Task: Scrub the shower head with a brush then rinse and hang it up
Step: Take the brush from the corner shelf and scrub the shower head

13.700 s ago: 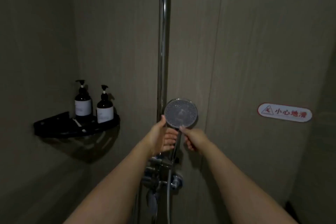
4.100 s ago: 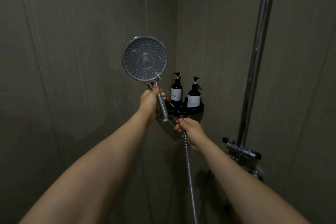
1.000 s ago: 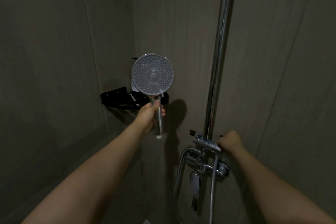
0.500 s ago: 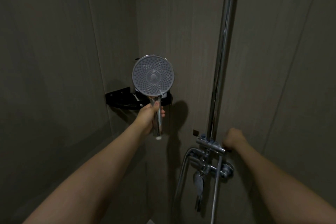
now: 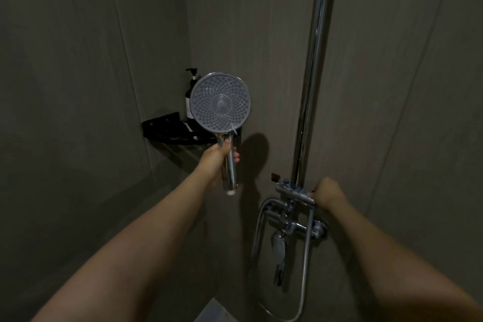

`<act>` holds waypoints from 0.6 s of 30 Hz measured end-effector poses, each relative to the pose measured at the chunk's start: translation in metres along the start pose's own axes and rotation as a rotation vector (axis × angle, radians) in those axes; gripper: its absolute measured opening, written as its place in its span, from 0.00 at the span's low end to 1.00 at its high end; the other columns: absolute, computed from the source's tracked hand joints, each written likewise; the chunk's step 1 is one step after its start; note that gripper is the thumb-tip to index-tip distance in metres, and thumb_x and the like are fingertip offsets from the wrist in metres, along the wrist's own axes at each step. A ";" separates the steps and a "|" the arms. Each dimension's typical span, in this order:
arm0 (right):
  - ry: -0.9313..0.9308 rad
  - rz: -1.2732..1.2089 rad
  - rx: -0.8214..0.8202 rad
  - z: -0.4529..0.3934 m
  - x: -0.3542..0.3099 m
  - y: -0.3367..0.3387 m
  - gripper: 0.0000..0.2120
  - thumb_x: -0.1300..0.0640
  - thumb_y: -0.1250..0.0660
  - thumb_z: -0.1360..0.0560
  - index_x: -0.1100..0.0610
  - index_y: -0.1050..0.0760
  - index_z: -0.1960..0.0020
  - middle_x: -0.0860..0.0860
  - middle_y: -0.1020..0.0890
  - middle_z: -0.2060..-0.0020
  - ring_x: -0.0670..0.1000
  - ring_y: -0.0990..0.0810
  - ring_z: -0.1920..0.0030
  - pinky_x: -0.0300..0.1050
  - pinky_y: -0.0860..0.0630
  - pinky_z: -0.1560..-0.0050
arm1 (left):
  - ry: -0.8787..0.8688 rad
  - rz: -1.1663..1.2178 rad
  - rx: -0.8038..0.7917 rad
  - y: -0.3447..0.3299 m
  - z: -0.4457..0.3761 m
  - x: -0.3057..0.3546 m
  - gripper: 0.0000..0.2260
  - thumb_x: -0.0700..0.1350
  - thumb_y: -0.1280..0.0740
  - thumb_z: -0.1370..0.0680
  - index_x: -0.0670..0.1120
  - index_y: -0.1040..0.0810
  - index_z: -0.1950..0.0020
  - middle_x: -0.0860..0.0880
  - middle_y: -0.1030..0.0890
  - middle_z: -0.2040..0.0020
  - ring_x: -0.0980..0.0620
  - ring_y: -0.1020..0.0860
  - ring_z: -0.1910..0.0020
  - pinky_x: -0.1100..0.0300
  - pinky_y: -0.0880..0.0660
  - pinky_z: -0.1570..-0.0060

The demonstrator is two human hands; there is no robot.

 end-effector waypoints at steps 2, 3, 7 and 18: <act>-0.002 -0.013 0.012 0.001 0.000 -0.001 0.12 0.60 0.35 0.25 0.69 0.22 0.48 0.62 0.18 0.49 0.58 0.19 0.49 0.42 0.28 0.57 | 0.005 0.005 -0.007 -0.001 0.000 -0.004 0.11 0.46 0.44 0.19 0.42 0.29 0.58 0.44 0.26 0.63 0.50 0.25 0.63 0.59 0.27 0.54; -0.002 -0.023 0.016 0.001 0.000 -0.002 0.12 0.60 0.35 0.25 0.69 0.22 0.48 0.62 0.18 0.49 0.58 0.19 0.49 0.43 0.28 0.57 | 0.006 0.013 -0.008 -0.001 0.000 -0.006 0.11 0.45 0.44 0.19 0.42 0.29 0.58 0.44 0.26 0.63 0.50 0.26 0.63 0.59 0.27 0.53; -0.005 -0.070 0.010 0.000 0.004 -0.005 0.13 0.59 0.35 0.25 0.70 0.21 0.49 0.63 0.18 0.51 0.58 0.19 0.50 0.41 0.31 0.59 | 0.003 0.031 0.007 -0.001 0.002 -0.012 0.11 0.44 0.44 0.19 0.42 0.29 0.58 0.44 0.27 0.63 0.51 0.26 0.63 0.61 0.26 0.56; 0.057 0.052 0.037 0.016 -0.008 -0.005 0.11 0.62 0.38 0.25 0.68 0.22 0.49 0.63 0.20 0.49 0.58 0.20 0.52 0.43 0.28 0.57 | 0.017 0.034 0.024 0.005 0.007 -0.014 0.11 0.44 0.45 0.18 0.42 0.30 0.59 0.44 0.28 0.64 0.50 0.27 0.64 0.61 0.28 0.56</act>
Point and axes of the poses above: each hand's wrist, its own z-axis away from the middle knuckle, its own y-axis out of the back of the hand, x = y × z, the point moved 5 cm from there along -z, towards the middle knuckle
